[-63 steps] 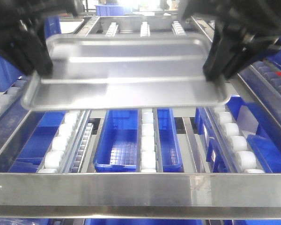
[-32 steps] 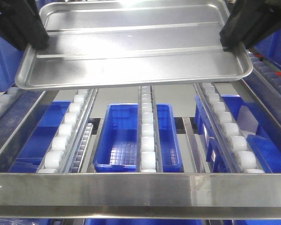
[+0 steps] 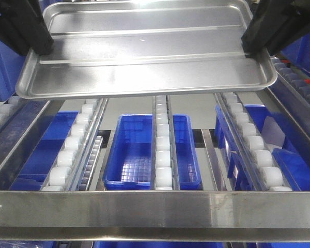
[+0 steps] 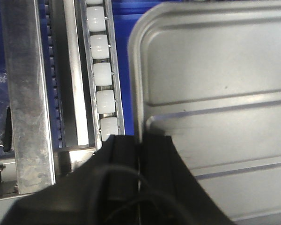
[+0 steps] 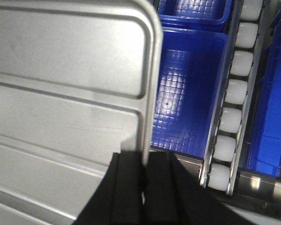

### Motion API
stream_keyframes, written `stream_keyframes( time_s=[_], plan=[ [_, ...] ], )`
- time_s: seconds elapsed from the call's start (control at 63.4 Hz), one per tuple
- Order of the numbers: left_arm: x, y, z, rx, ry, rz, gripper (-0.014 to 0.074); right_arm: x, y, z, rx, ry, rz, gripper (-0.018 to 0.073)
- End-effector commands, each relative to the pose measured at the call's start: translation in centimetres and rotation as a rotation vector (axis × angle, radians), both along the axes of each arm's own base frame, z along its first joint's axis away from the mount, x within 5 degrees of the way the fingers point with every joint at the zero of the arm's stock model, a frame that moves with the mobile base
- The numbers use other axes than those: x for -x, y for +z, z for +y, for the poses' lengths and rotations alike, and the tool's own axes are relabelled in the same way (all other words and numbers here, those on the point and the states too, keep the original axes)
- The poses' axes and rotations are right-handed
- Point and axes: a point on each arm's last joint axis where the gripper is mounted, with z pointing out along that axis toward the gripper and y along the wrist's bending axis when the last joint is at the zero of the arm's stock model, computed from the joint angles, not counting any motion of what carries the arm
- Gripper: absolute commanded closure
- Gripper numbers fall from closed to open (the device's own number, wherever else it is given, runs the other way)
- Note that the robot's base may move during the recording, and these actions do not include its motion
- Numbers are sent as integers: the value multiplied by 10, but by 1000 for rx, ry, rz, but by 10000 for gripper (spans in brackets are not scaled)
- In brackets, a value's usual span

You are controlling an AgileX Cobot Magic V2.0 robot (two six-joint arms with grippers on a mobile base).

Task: Grab silver tray and stack on right shelf
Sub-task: 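Lift the silver tray up off the shelf with both grippers, then hold the tray raised in both grippers while the base drives to another shelf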

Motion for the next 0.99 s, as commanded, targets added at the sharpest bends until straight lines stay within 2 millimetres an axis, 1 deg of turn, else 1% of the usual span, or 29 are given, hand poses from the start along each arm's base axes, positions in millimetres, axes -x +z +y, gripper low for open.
stream_keyframes(
  time_s=[0.0, 0.978],
  plan=[
    [3, 16, 8, -52, -18, -74, 689, -2, 17, -5, 15, 9, -108, 503],
    [3, 16, 8, -52, -18, -74, 689, -2, 17, -5, 15, 9, -108, 503]
  ],
)
